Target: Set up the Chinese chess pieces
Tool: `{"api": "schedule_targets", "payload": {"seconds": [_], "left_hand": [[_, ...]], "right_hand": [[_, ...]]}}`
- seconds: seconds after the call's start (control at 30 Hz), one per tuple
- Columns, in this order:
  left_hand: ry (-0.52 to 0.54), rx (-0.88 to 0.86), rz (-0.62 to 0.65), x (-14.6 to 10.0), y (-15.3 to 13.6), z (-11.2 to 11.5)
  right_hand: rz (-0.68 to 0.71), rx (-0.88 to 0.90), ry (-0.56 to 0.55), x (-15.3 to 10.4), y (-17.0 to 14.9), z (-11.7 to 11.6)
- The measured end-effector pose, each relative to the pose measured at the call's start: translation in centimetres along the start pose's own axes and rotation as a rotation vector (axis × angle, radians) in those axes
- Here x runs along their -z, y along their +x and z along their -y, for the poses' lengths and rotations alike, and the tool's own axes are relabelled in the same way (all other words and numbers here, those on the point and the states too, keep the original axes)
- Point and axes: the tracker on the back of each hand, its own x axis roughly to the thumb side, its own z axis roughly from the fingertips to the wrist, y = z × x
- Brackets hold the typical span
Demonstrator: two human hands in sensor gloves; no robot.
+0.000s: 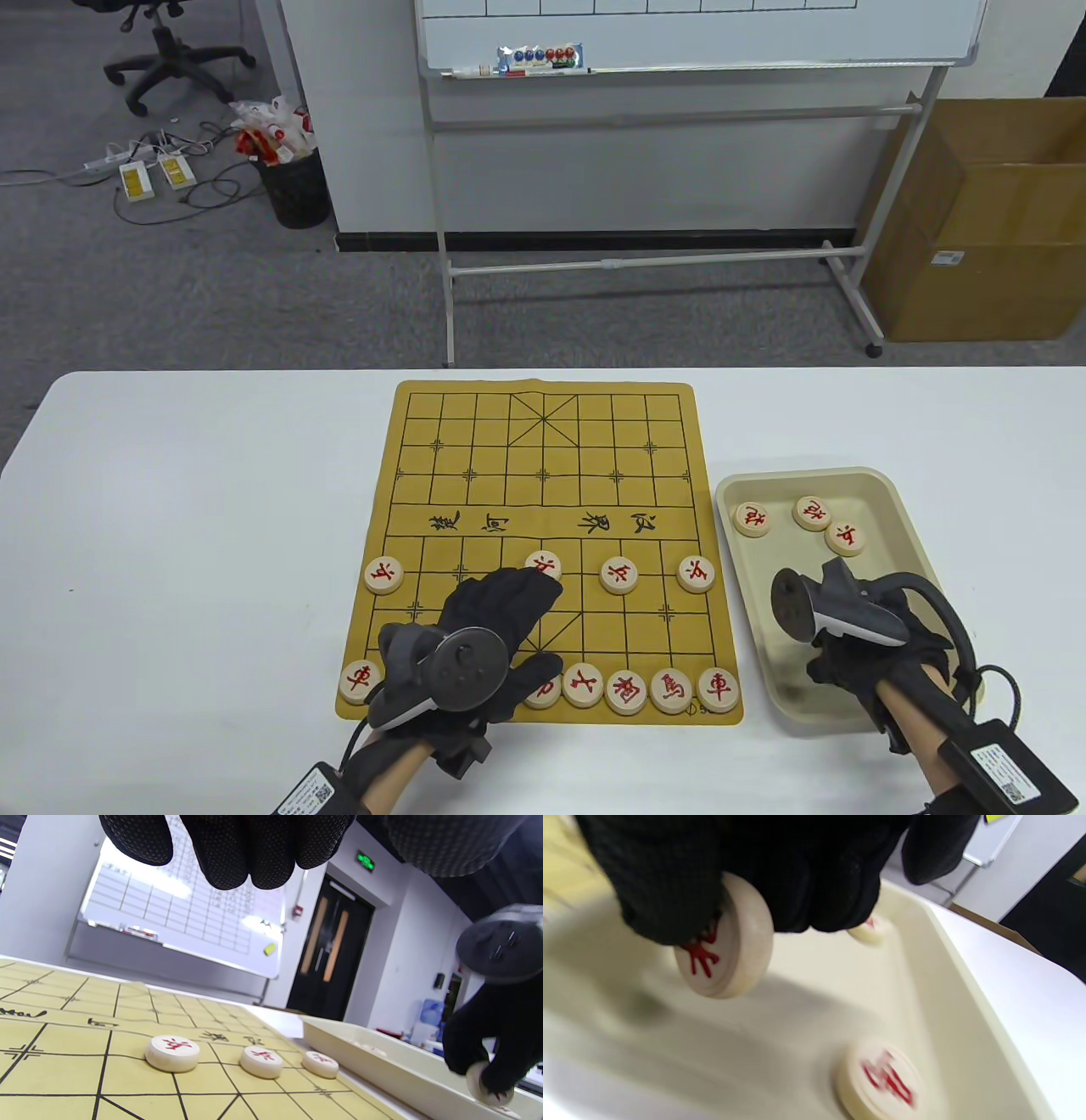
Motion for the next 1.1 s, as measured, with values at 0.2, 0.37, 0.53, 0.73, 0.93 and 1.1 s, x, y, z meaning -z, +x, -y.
{"api": "schedule_targets", "payload": {"seconds": [0.2, 0.37, 0.53, 0.73, 0.93, 1.1], "left_hand": [[-0.007, 0.007, 0.035, -0.2, 0.9, 0.3], [-0.021, 0.007, 0.09, -0.5, 2.4, 0.6], [-0.021, 0.028, 0.13, -0.8, 3.5, 1.1], [-0.061, 0.088, 0.166, -0.8, 4.8, 2.5], [0.023, 0.203, 0.185, -1.0, 6.4, 3.6], [0.108, 0.279, 0.191, -1.1, 7.3, 3.6]], "right_hand": [[0.164, 0.396, -0.257, -3.8, 3.9, 4.1], [0.245, 0.733, -0.317, -4.4, 6.8, 4.0], [0.279, 0.998, -0.302, -3.1, 8.5, 1.9], [0.305, 1.117, -0.252, -2.7, 10.2, 0.3], [0.267, 1.171, -0.222, -3.2, 11.0, -0.3], [0.234, 1.226, -0.213, -3.5, 10.8, -0.5]]}}
